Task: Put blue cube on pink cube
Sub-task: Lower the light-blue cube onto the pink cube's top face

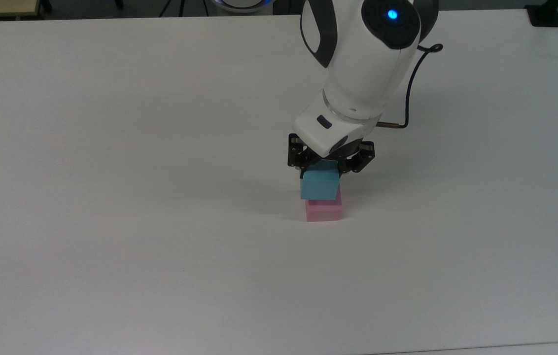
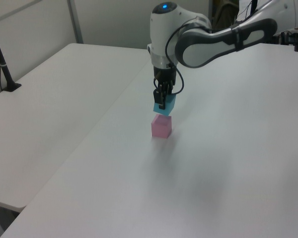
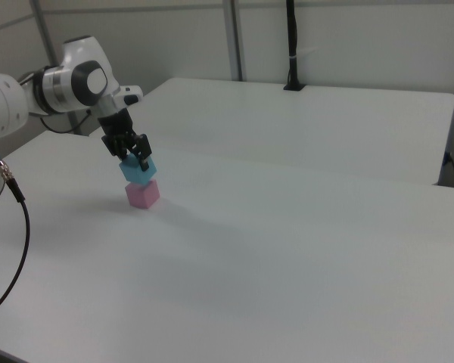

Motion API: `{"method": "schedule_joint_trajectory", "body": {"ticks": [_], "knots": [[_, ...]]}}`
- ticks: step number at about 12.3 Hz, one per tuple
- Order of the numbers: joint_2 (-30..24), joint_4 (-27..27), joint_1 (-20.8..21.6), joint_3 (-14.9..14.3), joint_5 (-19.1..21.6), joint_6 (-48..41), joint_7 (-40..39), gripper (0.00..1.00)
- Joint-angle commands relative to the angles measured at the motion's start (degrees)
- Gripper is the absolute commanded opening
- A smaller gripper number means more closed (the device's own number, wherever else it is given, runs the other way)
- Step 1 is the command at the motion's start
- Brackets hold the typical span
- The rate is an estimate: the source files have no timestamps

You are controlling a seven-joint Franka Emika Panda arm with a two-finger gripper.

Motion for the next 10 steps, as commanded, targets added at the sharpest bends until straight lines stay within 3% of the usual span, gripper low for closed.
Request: {"method": "schedule_joint_trajectory", "body": {"ticks": [1,4,6,10], "knots": [[2.8,1.0,0.8,-0.8,1.1,3.3,0.7,0.32],[3.8,1.0,1.2,-0.8,1.1,3.8,0.7,0.36],[3.7,1.0,1.5,-0.7,1.1,3.6,0.7,0.47],[2.6,1.0,1.4,-0.7,2.2,2.7,0.5,0.41]]}}
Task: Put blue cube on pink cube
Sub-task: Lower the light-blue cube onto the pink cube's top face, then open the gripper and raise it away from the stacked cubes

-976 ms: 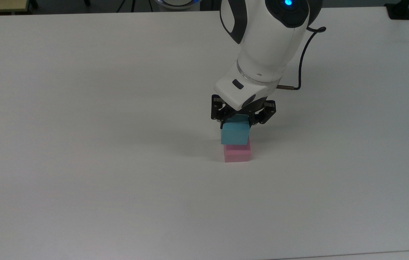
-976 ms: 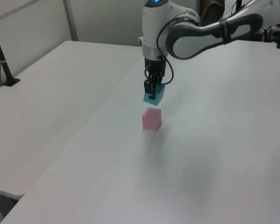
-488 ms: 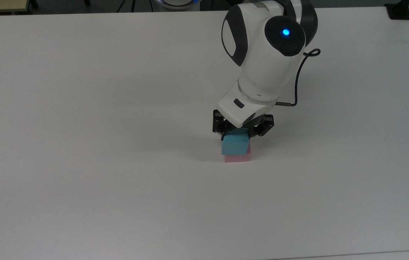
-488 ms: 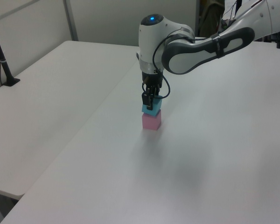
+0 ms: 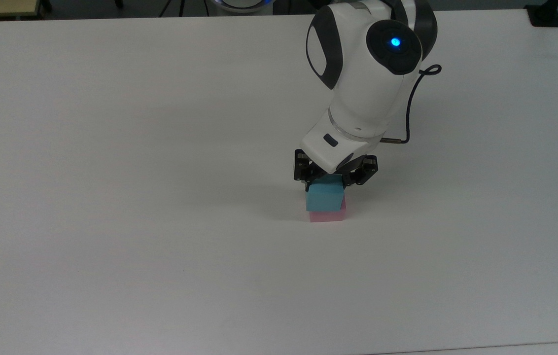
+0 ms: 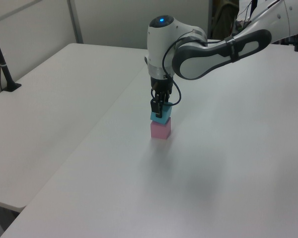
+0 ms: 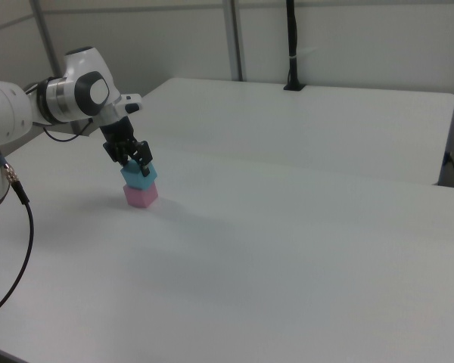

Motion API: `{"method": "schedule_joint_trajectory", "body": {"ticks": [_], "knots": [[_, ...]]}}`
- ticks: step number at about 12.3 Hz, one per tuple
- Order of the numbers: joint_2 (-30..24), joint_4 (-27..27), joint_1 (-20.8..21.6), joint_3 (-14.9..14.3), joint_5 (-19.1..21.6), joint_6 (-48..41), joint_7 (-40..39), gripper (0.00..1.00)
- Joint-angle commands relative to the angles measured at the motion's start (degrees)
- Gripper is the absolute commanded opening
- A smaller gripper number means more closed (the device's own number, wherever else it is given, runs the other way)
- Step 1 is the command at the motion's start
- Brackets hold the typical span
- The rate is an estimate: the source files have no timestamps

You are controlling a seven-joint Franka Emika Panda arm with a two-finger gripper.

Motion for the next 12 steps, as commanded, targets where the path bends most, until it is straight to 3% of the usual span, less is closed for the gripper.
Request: {"method": "schedule_joint_trajectory", "body": {"ticks": [1,7,8,9,10,12], "knots": [[-0.3,0.7,0.8,-0.8,2.9,-1.8,0.1,0.4],[-0.4,0.7,0.8,-0.7,4.9,-2.4,-0.8,0.43],[-0.4,0.6,0.9,-0.7,5.5,-2.5,-1.0,0.57],[-0.4,0.0,0.9,-0.7,5.6,-2.4,-1.0,0.85],[-0.4,-0.2,0.8,-0.7,5.7,-2.4,-1.1,1.0],[-0.4,-0.2,0.9,-0.7,5.7,-2.3,-0.9,1.0]]}}
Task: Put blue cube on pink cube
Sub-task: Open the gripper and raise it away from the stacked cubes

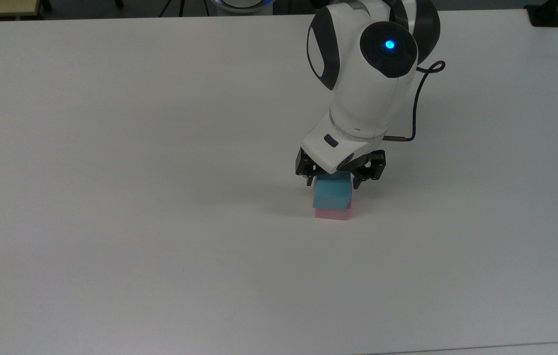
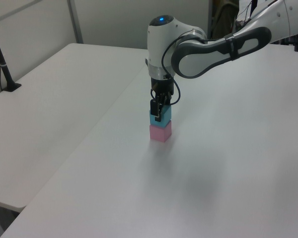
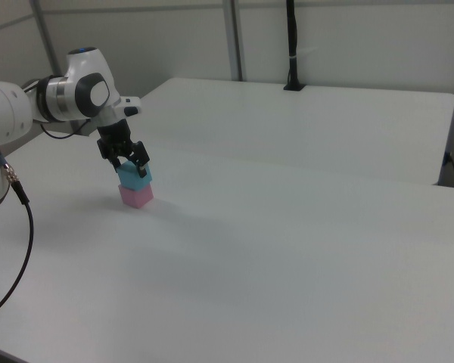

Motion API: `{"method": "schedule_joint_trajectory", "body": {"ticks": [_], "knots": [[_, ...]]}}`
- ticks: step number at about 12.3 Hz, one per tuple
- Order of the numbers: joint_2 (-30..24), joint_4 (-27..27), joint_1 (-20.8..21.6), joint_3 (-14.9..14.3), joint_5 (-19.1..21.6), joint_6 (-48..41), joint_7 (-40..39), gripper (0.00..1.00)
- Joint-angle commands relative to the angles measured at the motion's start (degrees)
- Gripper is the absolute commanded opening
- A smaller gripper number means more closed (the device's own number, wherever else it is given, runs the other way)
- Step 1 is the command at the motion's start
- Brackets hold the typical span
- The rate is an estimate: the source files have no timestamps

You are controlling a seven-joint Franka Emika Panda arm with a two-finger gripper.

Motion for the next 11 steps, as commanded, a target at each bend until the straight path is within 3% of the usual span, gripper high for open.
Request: {"method": "schedule_joint_trajectory", "body": {"ticks": [1,3,5,8,11], "knots": [[-0.5,-0.2,0.8,-0.7,1.2,-1.4,-0.7,1.0],[-1.2,-0.2,0.9,-0.7,1.2,-1.6,-0.5,1.0],[-5.4,-1.9,1.0,-0.7,1.2,-1.9,0.2,1.0],[-11.9,-3.4,0.3,-0.8,0.1,-10.3,2.0,1.0],[-24.9,-14.8,-4.0,0.1,-1.0,-11.6,1.4,1.0]]}}
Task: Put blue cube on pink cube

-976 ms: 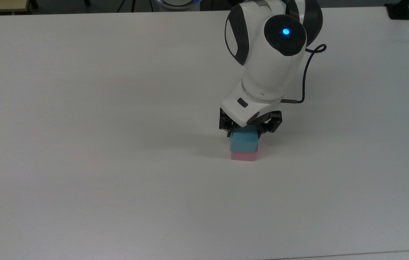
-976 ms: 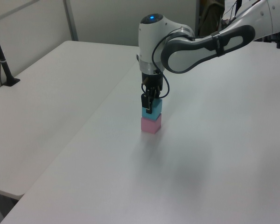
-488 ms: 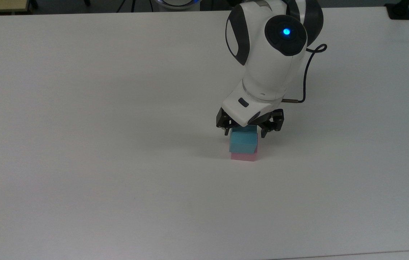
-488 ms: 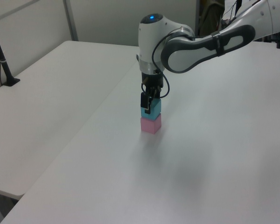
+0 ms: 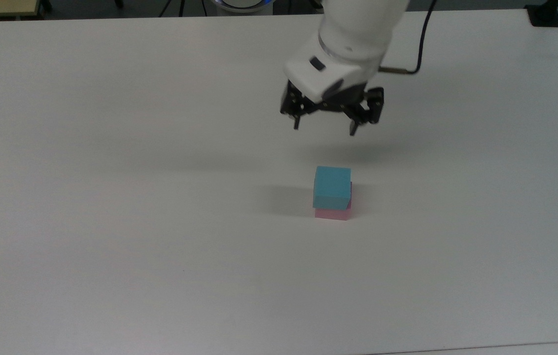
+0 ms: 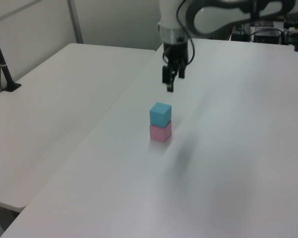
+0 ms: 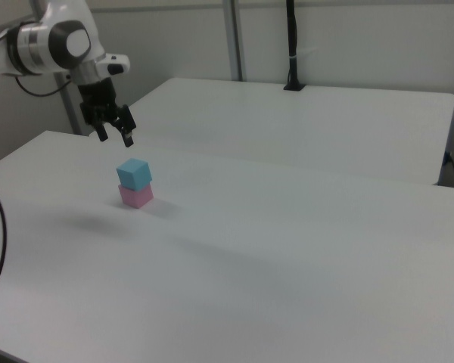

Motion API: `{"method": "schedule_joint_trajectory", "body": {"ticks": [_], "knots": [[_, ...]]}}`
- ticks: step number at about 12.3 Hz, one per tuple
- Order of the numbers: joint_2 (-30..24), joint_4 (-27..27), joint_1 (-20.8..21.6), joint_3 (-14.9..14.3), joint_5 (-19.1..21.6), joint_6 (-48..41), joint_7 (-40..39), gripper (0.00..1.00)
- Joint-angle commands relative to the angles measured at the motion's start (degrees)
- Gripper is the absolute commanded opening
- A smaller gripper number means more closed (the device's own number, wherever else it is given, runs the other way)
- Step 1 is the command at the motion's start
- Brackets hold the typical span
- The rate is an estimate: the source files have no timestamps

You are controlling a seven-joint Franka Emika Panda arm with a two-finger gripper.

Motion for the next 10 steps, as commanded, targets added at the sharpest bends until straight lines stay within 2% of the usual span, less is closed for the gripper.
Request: {"method": "schedule_joint_trajectory", "body": {"ticks": [1,3,5,7,10], "knots": [[-16.1,-15.6,-6.6,2.3,-0.7,0.0,-1.7,1.0],[-21.3,-18.1,-13.9,4.8,-0.5,-2.6,-7.3,1.0],[-23.6,-18.3,-17.9,4.8,-0.3,-6.8,-14.7,1.0],[-24.2,-20.2,-19.4,4.7,-0.2,-6.4,-18.1,1.0],[-24.2,-22.3,-18.7,4.4,-0.4,-3.7,-17.5,1.0]]}}
